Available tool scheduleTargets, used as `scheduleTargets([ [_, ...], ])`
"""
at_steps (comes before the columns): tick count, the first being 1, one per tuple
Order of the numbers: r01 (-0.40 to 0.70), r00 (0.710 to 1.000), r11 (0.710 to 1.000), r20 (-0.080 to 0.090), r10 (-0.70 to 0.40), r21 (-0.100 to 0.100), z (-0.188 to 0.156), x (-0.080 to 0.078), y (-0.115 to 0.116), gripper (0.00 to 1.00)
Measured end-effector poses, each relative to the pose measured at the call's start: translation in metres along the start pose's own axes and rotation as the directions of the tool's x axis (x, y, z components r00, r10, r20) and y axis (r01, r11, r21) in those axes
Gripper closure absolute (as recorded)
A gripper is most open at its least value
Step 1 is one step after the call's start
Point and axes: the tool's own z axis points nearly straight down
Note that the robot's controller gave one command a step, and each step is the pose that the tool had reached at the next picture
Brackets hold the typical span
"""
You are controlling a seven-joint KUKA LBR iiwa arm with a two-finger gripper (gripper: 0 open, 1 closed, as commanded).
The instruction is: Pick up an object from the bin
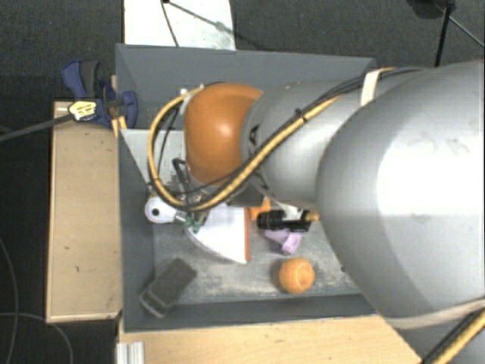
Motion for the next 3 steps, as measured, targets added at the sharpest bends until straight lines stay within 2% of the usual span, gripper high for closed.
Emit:
scheduleTargets([
  [3, 0.001, 1.0, 1.0, 0.002, -0.001, -0.002, -0.0162, -0.0004, 0.0005, 1.0],
])
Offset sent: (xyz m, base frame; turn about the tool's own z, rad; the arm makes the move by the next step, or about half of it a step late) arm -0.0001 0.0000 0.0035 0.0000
